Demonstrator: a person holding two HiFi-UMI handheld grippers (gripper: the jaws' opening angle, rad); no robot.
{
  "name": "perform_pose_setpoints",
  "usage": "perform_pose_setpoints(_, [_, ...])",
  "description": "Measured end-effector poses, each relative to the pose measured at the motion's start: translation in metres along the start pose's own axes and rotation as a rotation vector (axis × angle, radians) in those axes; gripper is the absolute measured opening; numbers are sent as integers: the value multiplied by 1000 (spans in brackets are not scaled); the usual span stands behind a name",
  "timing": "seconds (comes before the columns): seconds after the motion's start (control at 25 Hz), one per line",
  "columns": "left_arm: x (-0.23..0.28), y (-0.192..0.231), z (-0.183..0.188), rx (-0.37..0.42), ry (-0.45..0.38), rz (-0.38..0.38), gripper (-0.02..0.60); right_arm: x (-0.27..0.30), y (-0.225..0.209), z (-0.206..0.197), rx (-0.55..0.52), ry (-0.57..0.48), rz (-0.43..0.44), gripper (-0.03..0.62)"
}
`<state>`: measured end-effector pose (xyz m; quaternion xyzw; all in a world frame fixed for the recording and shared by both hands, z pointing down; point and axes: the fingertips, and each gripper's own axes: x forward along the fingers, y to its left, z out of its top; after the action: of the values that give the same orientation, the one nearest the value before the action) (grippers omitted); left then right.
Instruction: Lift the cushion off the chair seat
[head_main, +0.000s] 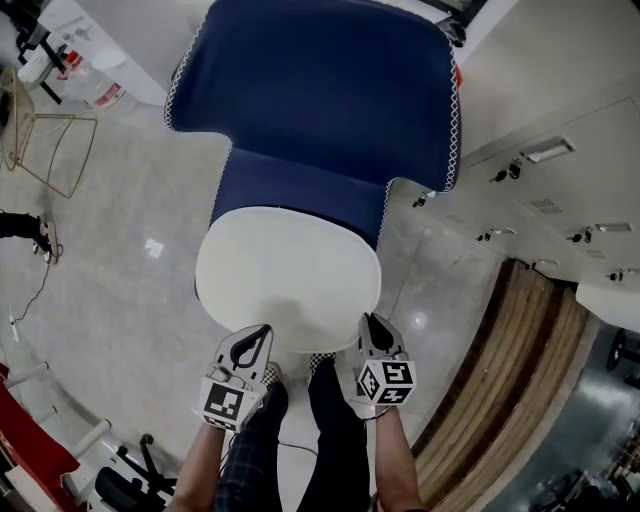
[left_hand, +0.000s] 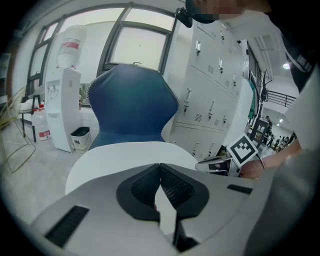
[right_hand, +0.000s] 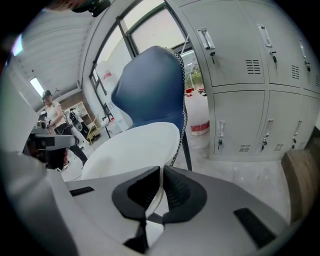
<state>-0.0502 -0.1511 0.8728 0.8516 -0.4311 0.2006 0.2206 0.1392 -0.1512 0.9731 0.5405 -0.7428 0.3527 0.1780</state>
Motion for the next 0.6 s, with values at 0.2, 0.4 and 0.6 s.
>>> perform_pose_setpoints(0.2, [-4,3,8,10,18,-1,17,-7,4,14,-9,-21,10,38])
perform_pose_setpoints(0.4, [-16,7,29,-8,-80,20,17,-21,19,41,-21,-53,25,38])
perform_pose_setpoints(0.6, [-42,7,55,23,-46,25,17,-49,48,77,-55,-84,52,37])
